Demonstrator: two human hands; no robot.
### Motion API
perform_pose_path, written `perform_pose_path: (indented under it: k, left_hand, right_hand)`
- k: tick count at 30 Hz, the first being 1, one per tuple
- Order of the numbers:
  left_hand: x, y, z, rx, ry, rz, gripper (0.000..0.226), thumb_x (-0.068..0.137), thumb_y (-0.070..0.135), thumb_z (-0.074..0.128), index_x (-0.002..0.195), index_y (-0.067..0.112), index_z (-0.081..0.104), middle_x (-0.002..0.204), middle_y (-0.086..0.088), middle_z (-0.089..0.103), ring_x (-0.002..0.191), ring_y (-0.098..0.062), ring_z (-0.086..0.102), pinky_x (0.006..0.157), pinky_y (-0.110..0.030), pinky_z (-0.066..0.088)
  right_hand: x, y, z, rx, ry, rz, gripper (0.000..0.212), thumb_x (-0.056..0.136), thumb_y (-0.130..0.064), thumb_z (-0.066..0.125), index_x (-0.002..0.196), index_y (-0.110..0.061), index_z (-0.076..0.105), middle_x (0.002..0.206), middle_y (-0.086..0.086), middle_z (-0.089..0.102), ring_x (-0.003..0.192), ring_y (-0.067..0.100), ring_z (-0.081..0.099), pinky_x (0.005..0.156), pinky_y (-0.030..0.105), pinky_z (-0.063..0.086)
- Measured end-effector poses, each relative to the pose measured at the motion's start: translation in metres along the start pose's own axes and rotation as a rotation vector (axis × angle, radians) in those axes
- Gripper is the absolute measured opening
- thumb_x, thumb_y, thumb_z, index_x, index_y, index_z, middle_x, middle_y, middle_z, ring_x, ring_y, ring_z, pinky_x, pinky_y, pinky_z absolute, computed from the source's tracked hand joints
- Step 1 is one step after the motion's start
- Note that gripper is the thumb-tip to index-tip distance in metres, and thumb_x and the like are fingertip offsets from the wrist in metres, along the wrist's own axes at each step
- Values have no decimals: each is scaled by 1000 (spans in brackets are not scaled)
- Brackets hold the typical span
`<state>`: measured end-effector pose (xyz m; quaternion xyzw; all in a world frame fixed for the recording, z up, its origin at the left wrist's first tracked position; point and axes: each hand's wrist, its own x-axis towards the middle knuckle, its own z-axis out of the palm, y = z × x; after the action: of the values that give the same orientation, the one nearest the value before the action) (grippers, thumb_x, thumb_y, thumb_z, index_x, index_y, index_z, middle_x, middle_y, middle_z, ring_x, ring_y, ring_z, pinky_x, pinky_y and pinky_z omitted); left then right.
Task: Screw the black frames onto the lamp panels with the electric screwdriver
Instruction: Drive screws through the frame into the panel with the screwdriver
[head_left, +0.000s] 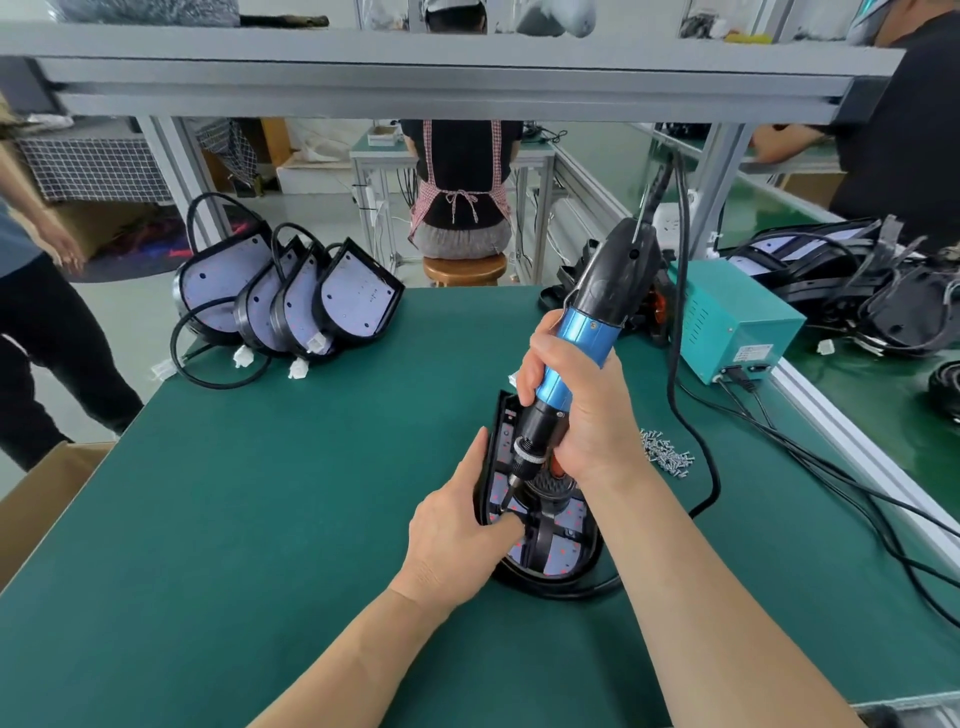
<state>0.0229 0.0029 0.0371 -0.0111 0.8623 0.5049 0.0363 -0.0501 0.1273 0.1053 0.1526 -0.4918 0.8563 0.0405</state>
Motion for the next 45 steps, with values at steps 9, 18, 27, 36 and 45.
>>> perform_pose_path:
  k: [9,18,27,36,45]
  left_hand:
    - [-1,3,-1,8,-13,-2,94,64,44,52,153,51,22,80,22,64,82,-9,59,88,-31,51]
    - [-3,5,-2,-18,-19,-16,94,64,40,52,153,51,24,95,21,71,94,-7,64,95,-33,50]
    - [-3,1,-1,-63,-2,-11,90,64,37,55,151,45,32,105,26,71,105,-5,64,99,-35,49]
    - [-2,1,2,-97,52,-48,82,63,35,58,144,41,44,111,28,69,110,-4,63,102,-38,48]
    - [-3,1,3,-99,65,-51,74,63,34,57,136,47,49,105,32,70,99,4,65,96,-33,51]
  right_hand:
    - [-2,-2,-7,-4,-20,-26,17,80,-26,70,96,-22,67,60,5,51,52,20,48,61,29,44]
    - [7,-5,-13,95,119,8,30,73,-31,76,93,-15,61,62,4,50,50,18,46,53,25,42]
    - [13,-36,-72,357,474,37,26,88,-35,72,99,-14,61,69,-1,54,56,11,47,54,22,42]
    - [-22,-59,-173,219,975,123,30,91,-41,73,105,-22,56,92,2,60,63,12,63,56,25,54]
    - [-32,-41,-194,-156,1090,185,50,90,-38,74,124,-12,49,106,5,62,65,9,66,64,28,48]
